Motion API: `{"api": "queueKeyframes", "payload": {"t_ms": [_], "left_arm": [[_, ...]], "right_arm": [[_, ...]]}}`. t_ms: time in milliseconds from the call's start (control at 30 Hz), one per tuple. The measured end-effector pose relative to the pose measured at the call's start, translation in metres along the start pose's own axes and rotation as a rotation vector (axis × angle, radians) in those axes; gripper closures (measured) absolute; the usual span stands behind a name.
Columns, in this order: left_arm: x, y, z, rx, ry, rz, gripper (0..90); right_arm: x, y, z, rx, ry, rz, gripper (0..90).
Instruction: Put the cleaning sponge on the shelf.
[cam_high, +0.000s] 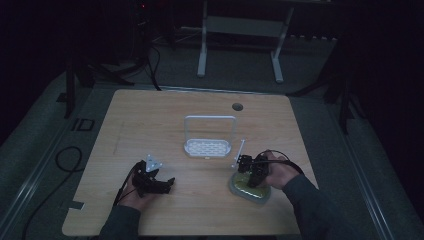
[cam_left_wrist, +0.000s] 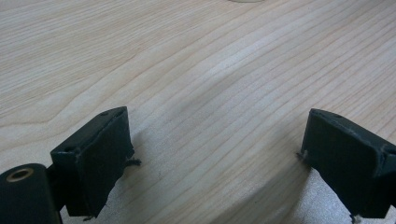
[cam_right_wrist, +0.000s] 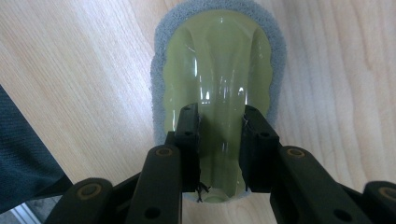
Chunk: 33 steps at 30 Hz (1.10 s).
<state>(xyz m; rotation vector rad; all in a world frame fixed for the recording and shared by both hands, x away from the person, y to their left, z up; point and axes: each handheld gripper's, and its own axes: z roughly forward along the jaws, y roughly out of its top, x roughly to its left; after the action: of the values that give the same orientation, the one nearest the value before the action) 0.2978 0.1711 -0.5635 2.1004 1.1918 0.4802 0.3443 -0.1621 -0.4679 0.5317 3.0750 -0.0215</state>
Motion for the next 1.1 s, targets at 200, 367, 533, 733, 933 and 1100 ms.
{"api": "queueKeyframes", "payload": {"t_ms": [200, 367, 533, 733, 933, 1100], "left_arm": [[0.000, 0.000, 0.000, 0.000, 0.000, 0.000, 8.5], [0.000, 0.000, 0.000, 0.000, 0.000, -0.001, 8.5], [0.000, 0.000, 0.000, 0.000, 0.000, 0.001, 8.5], [0.000, 0.000, 0.000, 0.000, 0.001, 0.000, 8.5], [0.000, 0.000, 0.000, -0.001, 0.001, 0.000, 8.5], [0.000, 0.000, 0.000, -0.001, 0.001, -0.001, 8.5]], "right_arm": [[-0.001, 0.007, -0.005, -0.013, -0.023, -0.021, 71.5], [-0.001, 0.014, -0.010, -0.035, -0.048, -0.045, 71.6], [-0.001, 0.023, -0.012, -0.050, -0.058, -0.069, 71.6], [0.000, 0.034, -0.015, -0.058, -0.091, -0.091, 71.6], [0.001, 0.045, -0.020, -0.080, -0.124, -0.107, 71.6], [-0.002, 0.052, -0.023, -0.078, -0.137, -0.122, 71.6]]}}
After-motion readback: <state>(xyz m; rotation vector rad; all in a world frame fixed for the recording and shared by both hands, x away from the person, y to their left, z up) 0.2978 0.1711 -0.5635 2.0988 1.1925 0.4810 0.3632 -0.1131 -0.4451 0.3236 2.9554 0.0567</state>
